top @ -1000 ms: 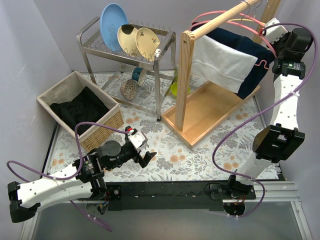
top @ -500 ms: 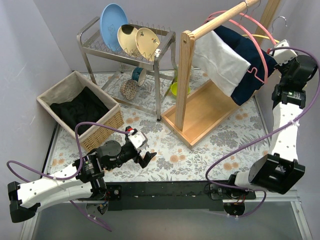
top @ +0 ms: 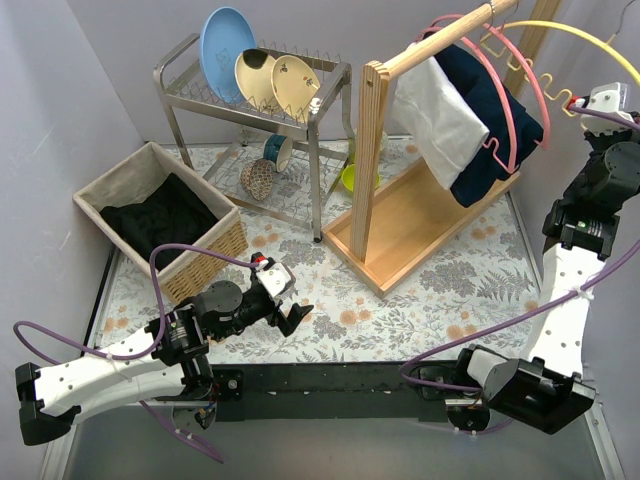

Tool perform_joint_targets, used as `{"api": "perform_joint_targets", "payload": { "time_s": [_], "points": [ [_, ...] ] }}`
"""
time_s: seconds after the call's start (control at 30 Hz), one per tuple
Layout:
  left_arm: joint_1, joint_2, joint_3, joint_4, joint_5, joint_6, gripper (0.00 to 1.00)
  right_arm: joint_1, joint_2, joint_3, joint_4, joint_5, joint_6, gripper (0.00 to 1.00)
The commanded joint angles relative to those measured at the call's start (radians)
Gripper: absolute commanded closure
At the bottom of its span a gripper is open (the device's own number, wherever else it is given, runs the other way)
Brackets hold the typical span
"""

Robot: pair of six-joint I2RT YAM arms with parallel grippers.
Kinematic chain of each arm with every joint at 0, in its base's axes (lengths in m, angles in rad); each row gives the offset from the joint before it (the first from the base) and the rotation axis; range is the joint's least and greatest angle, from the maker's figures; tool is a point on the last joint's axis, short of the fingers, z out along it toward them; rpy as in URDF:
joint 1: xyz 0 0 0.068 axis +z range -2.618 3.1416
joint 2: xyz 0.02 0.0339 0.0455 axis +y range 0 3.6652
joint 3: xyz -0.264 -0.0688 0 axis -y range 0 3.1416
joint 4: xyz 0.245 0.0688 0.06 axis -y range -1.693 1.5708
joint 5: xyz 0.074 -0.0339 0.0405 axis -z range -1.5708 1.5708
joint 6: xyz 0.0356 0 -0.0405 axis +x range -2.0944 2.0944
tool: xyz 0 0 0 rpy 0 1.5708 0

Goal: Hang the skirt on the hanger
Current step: Grab a hanger with the right arm

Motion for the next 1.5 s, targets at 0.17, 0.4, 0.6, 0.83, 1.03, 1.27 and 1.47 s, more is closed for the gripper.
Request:
{"api": "perform_joint_targets", "payload": {
  "time_s": [0.17,0.4,0.6,0.83,1.03,1.27,1.47],
  "points": [
    [0.007,0.000,-0.004,-0.011,0.014,-0.005,0.02,-0.017,-0.145,-0.033,0.244,0.123,0.090,0.99],
    [0.007,-0.002,-0.002,-0.012,0.013,-0.006,0.02,-0.037,-0.208,-0.082,0.261,0.167,0.106,0.99],
    [0.007,-0.011,-0.002,-0.009,0.013,-0.010,0.02,-0.048,-0.277,-0.104,0.235,0.158,0.121,0.99],
    [0.007,-0.045,0.009,-0.006,-0.001,-0.011,0.02,-0.048,-0.342,0.023,0.022,0.006,0.253,0.99],
    [0.007,-0.085,0.074,0.000,0.014,-0.026,0.02,-0.046,-0.389,0.122,-0.204,-0.385,0.443,0.99],
    [0.007,-0.059,0.307,-0.126,0.013,-0.037,0.02,-0.048,-0.421,0.175,-0.358,-0.858,0.579,0.99],
    [0.007,-0.033,0.583,-0.242,0.062,-0.091,0.02,-0.052,-0.432,0.185,-0.463,-1.090,0.603,0.99]
  ]
}}
